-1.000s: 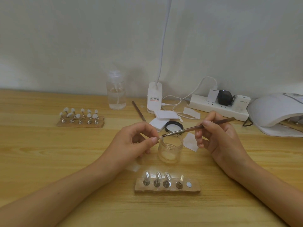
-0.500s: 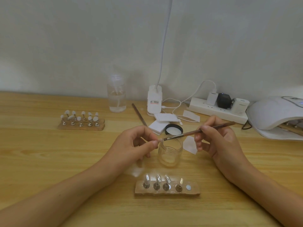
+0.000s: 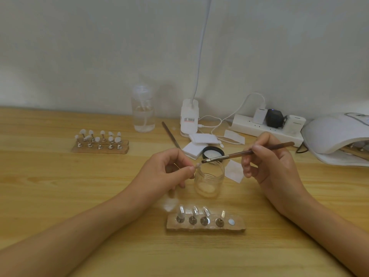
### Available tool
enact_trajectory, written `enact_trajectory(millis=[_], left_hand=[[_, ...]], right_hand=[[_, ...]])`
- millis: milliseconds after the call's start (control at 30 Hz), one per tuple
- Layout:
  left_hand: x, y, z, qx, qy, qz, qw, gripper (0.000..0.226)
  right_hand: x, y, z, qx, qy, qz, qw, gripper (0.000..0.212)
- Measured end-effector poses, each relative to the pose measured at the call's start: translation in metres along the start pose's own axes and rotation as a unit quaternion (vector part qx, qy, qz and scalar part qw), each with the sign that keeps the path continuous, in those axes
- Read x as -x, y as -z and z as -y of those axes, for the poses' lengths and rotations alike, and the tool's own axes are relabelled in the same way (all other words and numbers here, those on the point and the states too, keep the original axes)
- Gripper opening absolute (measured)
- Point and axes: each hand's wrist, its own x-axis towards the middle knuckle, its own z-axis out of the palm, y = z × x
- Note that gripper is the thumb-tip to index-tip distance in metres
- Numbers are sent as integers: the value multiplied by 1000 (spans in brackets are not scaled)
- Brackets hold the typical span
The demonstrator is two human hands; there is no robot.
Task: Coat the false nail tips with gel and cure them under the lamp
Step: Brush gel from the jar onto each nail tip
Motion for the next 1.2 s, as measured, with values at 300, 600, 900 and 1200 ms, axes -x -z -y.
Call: enact_trajectory(millis=[300, 600, 900, 1200], left_hand=[[-1, -2, 0, 8, -1, -2, 1000, 8], [1, 1, 2, 12, -35, 4, 999, 7], [2, 1, 3, 5, -56, 6, 998, 10], [1, 1, 3, -4, -68, 13, 998, 13]], right_hand=[[0, -1, -3, 39, -4, 8, 999, 18], [-1, 2, 0, 21, 2, -35, 999, 17], [1, -2, 5, 47, 58, -29, 997, 28], [1, -3, -1, 26, 6, 14, 1000, 14]])
